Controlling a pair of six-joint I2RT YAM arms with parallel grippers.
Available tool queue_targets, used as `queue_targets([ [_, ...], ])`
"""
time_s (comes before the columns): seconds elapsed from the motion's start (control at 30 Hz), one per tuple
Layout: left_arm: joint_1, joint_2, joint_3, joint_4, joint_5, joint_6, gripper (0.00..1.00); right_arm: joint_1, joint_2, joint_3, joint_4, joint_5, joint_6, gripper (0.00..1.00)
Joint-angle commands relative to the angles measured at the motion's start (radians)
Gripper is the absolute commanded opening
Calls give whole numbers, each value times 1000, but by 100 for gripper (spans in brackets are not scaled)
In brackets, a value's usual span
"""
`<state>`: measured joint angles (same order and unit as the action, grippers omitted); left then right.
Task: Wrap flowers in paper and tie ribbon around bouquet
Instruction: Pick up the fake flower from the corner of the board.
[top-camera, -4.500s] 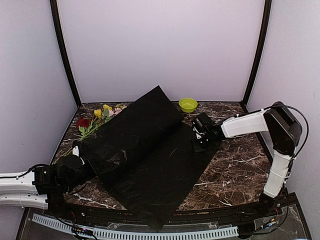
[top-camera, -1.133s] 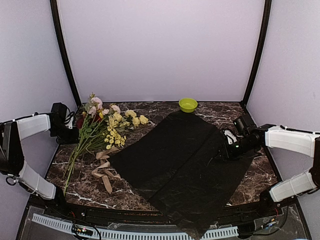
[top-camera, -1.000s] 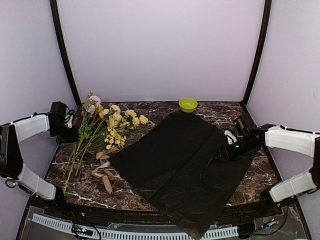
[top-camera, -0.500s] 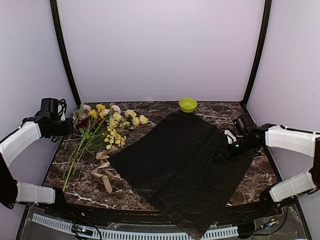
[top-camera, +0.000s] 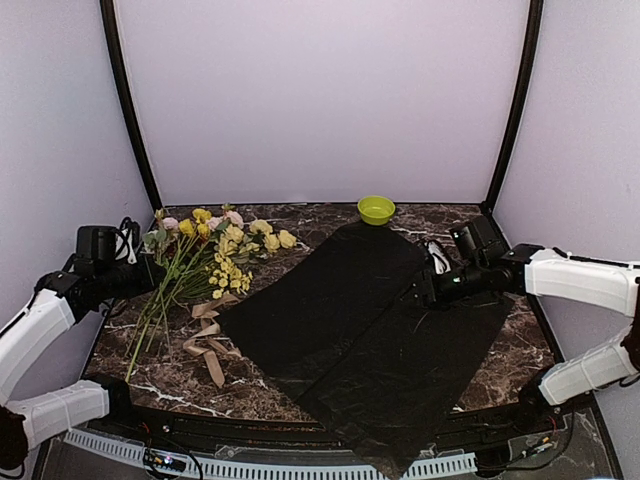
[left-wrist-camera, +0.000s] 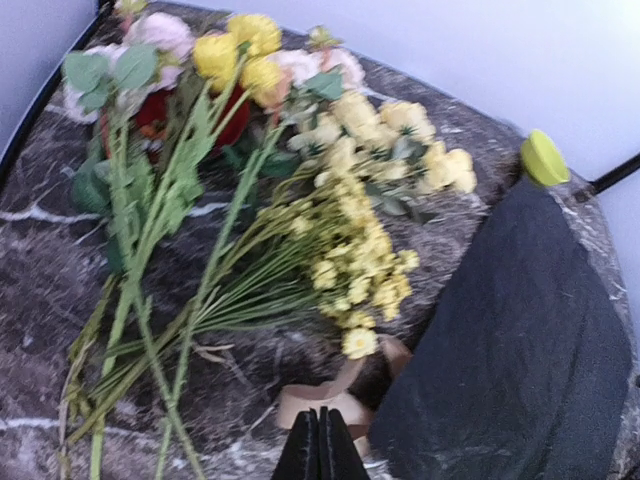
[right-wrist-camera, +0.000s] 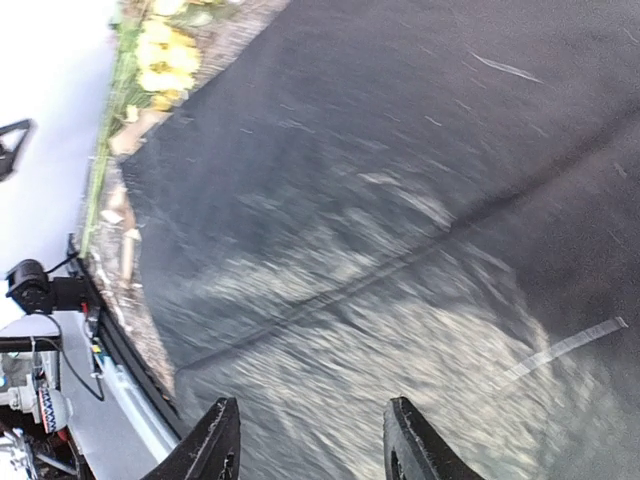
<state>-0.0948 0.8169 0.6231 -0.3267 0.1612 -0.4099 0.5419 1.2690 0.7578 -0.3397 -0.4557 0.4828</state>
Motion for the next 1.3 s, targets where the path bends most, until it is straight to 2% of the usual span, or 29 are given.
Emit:
queue_targets([
  [0.0,-5,58,-9,-112,-187,-32,4,62,38,78,71,32,51,49],
  [0.13,-4,233,29,-95,-197,-30,27,94,71,102,32,64,30,49],
  [0.2,-1,320,56,-83,-244,-23,32,106,75,96,27,73,28,49],
  [0.47,30,543,175,-48,-337,3,29,114,74,74,2,96,5,50],
  [0.8,51,661,183,-11,-351,13,33,115,96,66,-7,102,-23,50],
  [0.87,54,673,190,-4,-352,17,29,115,98,65,-9,103,-28,50],
  [1.07,53,671,202,-9,-345,20,2,115,93,62,-17,107,-33,50],
  [1.27,54,595,197,-28,-377,32,0,115,88,66,-24,106,-32,50],
])
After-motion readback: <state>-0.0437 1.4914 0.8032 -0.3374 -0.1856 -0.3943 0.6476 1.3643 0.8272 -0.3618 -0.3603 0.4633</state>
